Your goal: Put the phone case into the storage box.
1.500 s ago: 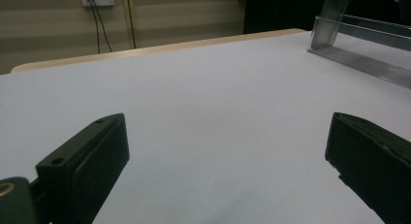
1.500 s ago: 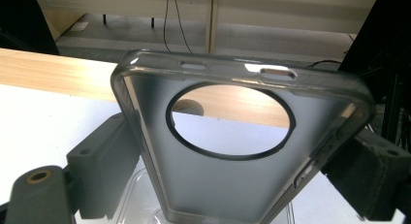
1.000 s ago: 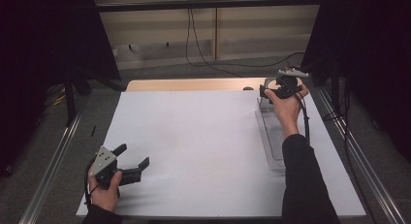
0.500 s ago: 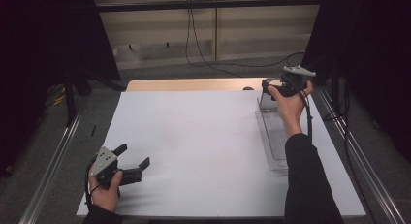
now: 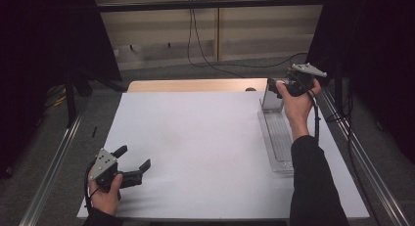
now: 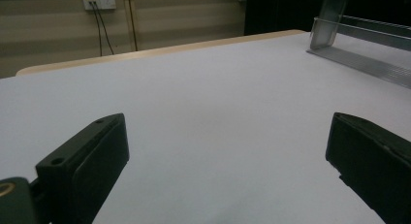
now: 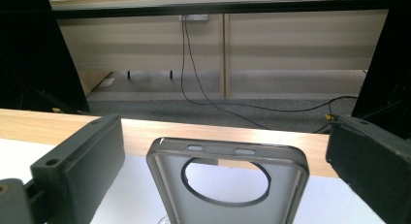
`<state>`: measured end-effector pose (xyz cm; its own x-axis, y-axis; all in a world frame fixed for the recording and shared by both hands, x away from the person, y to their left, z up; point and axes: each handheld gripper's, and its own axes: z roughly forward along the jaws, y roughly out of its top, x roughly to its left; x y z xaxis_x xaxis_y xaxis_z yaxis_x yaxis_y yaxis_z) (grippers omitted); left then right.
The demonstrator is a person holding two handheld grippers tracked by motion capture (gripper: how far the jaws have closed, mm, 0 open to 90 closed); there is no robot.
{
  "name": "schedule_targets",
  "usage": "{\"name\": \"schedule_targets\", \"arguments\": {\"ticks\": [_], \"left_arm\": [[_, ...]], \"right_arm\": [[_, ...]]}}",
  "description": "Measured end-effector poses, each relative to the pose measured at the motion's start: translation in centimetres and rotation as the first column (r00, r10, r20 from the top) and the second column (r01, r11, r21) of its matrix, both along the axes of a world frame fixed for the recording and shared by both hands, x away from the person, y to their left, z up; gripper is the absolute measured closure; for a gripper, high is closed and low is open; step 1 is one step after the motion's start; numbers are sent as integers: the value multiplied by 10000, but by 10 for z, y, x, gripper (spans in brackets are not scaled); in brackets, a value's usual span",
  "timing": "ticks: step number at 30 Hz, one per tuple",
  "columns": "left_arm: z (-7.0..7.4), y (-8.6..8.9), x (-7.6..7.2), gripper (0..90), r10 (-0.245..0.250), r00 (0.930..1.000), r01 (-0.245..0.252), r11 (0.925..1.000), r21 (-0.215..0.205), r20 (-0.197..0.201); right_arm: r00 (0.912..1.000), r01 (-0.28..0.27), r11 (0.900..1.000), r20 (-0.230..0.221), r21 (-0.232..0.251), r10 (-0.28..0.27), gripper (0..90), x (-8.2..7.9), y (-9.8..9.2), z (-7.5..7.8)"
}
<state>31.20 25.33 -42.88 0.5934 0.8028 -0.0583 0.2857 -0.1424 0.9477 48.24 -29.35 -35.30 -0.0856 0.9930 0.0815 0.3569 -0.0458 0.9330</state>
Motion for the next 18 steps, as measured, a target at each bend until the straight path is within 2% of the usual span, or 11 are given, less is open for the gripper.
{"name": "schedule_targets", "arguments": {"ticks": [4, 8, 10, 13, 18], "left_arm": [[1, 0, -1, 18, -58, 9999, 57, 10000, 34, 114], [1, 0, -1, 17, -33, 9999, 33, 10000, 72, 109], [1, 0, -1, 17, -20, 9999, 20, 10000, 24, 109], [1, 0, -1, 17, -35, 9999, 35, 10000, 32, 100], [1, 0, -2, 17, 4, 9999, -4, 10000, 40, 153]], "right_arm": [[10000, 67, 10000, -9, 29, -67, 0, -4, -3, 3], [9998, -173, 9998, 54, -10, 173, 1, -8, -3, 6], [9996, -293, 9996, -53, 3, 293, 9, -10, -3, 8], [9988, -451, 9990, 180, -34, 451, 4, -14, -4, 13], [9989, -461, 9988, 98, -144, 462, 5, -21, -8, 16]]}}
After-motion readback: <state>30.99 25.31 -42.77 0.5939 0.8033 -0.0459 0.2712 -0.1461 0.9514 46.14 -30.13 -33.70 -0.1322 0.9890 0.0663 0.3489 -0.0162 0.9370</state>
